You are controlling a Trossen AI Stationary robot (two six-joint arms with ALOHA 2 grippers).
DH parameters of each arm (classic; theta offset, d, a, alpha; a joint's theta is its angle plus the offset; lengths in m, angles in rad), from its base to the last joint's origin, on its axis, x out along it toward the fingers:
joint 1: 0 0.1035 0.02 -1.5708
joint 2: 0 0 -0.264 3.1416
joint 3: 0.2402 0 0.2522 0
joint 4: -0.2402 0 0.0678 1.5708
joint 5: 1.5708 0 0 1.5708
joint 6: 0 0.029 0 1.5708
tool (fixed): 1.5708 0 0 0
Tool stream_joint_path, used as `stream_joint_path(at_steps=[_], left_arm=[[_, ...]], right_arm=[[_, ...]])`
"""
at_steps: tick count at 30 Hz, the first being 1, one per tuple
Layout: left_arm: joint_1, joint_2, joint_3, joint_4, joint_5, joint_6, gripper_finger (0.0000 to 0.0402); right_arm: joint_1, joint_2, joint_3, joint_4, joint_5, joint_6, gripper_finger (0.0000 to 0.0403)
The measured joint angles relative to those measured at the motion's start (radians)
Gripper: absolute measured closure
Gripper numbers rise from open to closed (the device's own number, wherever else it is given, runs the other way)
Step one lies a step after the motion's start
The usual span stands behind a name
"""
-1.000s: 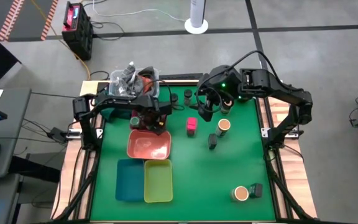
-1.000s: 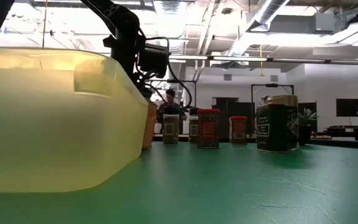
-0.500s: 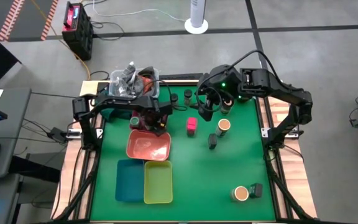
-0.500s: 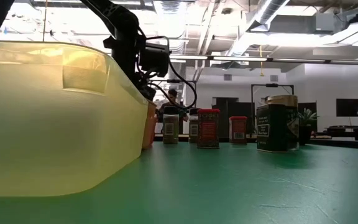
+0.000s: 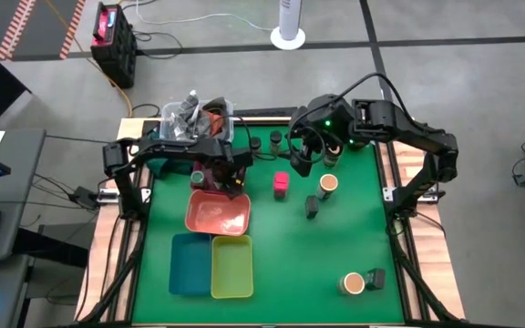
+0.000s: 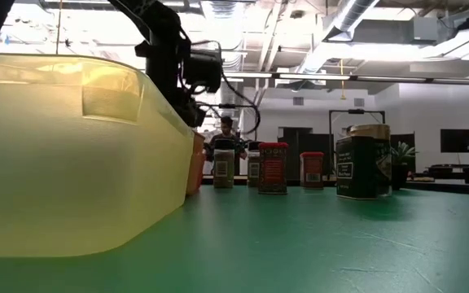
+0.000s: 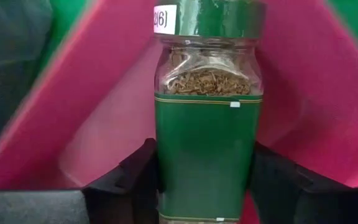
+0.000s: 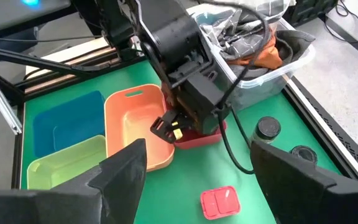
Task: Sort spices by type
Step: Put the green seasoning bottle into the red bin
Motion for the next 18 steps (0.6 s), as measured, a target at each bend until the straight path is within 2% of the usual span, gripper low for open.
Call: stream_joint_path(at_steps=[14,18], left_arm=[[0.0,-0.157,0.003,0.006,0.012,-0.041,0.0209],[-0.016,-0.217,0.003,0.03,-0.051,-0.011,0.0209]], right_arm=[[-0.024,0.0,0.0,0.0,0.013,0.0,0.009],[-0.039,0.0,0.0,0.0,0.016,-0.002,0.009]])
